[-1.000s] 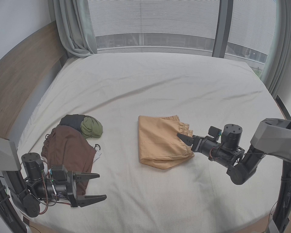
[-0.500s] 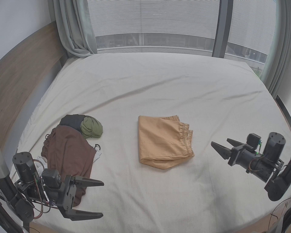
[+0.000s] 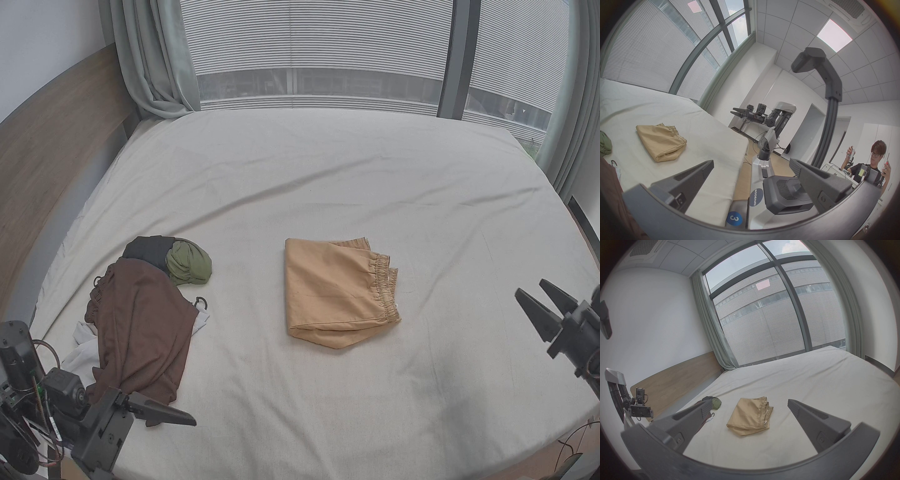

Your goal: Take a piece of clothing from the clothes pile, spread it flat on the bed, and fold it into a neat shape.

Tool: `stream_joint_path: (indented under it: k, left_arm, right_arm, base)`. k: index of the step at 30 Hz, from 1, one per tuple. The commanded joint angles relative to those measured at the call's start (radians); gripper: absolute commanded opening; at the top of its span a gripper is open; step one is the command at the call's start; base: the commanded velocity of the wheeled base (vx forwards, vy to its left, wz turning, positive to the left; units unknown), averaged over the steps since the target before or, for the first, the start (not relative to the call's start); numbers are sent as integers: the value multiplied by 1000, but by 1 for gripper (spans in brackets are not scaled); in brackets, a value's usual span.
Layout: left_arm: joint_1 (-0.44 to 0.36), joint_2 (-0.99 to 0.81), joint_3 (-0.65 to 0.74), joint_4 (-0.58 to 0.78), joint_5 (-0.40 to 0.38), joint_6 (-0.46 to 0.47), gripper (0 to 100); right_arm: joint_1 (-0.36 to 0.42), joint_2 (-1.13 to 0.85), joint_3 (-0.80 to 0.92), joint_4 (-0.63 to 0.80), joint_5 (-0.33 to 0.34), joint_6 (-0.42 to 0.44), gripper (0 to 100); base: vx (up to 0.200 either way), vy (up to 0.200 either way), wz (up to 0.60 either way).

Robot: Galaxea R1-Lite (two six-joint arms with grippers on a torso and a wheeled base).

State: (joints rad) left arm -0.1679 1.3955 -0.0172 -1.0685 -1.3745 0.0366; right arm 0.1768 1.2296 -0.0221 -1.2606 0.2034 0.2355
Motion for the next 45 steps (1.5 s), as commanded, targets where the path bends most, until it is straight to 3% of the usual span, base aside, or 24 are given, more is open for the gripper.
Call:
stream_joint_path:
  k: [1, 3, 6, 10, 12, 13, 14, 15, 16, 17, 19, 20, 21, 22, 26, 27, 29, 33, 35, 37, 45]
  left_arm:
    - [108, -530, 17, 354, -31, -20, 100]
    - [153, -678, 17, 466, -31, -53, 100]
    - [166, -862, 17, 590, -29, -146, 100]
    - [169, -1089, 17, 664, -23, -353, 100]
    - [174, -1230, 17, 677, 17, -497, 100]
    - [176, -1242, 17, 677, 21, -509, 100]
    - [186, -1356, 17, 677, 103, -623, 100]
    - [179, -1396, 17, 677, 169, -655, 100]
    - [177, -1396, 17, 677, 179, -655, 100]
    - [171, -1396, 16, 679, 316, -649, 100]
    - [171, -1396, 16, 682, 474, -621, 100]
    - [171, -1396, 16, 691, 538, -595, 100]
    - [171, -1396, 16, 694, 549, -589, 100]
    - [171, -1396, 16, 753, 680, -489, 100]
    - [169, -1396, 17, 980, 965, -121, 100]
    - [168, -1396, 13, 1026, 1029, -73, 100]
    - [168, -1396, 8, 1035, 1104, -43, 100]
    - [172, -1396, 14, 1033, 1339, -34, 100]
    - [171, -1396, 14, 1081, 1399, -46, 100]
    - [171, -1396, 14, 1072, 1402, -46, 100]
    - [168, -1396, 16, 1067, 1378, -46, 100]
  right_arm:
    - [-57, -731, 22, 543, 2, -13, 100]
    - [-80, -946, 7, 765, 2, -18, 100]
    - [-122, -1147, -5, 989, 4, -28, 100]
    - [-183, -1214, 22, 1073, 14, -71, 100]
    - [-183, -1222, 22, 1205, -10, -96, 100]
    - [-183, -1222, 22, 1212, -15, -97, 100]
    - [-181, -1223, 13, 1222, -114, -110, 100]
    - [-183, -1223, 13, 1221, -171, -119, 100]
    - [-183, -1223, 13, 1219, -177, -119, 100]
    - [-184, -1223, 11, 1224, -202, -148, 100]
    - [-184, -1222, 13, 1216, -210, -209, 100]
    - [-184, -1222, 14, 1216, -210, -216, 100]
    - [-184, -1222, 14, 1216, -210, -216, 100]
    - [-184, -1222, 13, 1218, -211, -219, 100]
    - [-184, -1222, 14, 1216, -213, -220, 100]
    - [-184, -1222, 14, 1216, -211, -225, 100]
    - [-184, -1222, 14, 1216, -211, -225, 100]
    - [-181, -1223, 16, 1215, -216, -214, 100]
    - [-183, -1223, 14, 1216, -271, -216, 100]
    - [-184, -1222, 14, 1221, -303, -223, 100]
    - [-184, -1223, 14, 1218, -305, -219, 100]
  base:
    - [0, 0, 0]
    - [0, 0, 0]
    - [0, 0, 0]
    - [0, 0, 0]
    - [0, 0, 0]
    - [0, 0, 0]
    - [0, 0, 0]
    - [0, 0, 0]
    - [0, 0, 0]
    - [0, 0, 0]
    - [0, 0, 0]
    - [0, 0, 0]
    - [0, 0, 0]
    - [0, 0, 0]
    - [0, 0, 0]
    - [0, 0, 0]
    - [0, 0, 0]
    - [0, 0, 0]
    - [0, 0, 0]
    - [0, 0, 0]
    - [0, 0, 0]
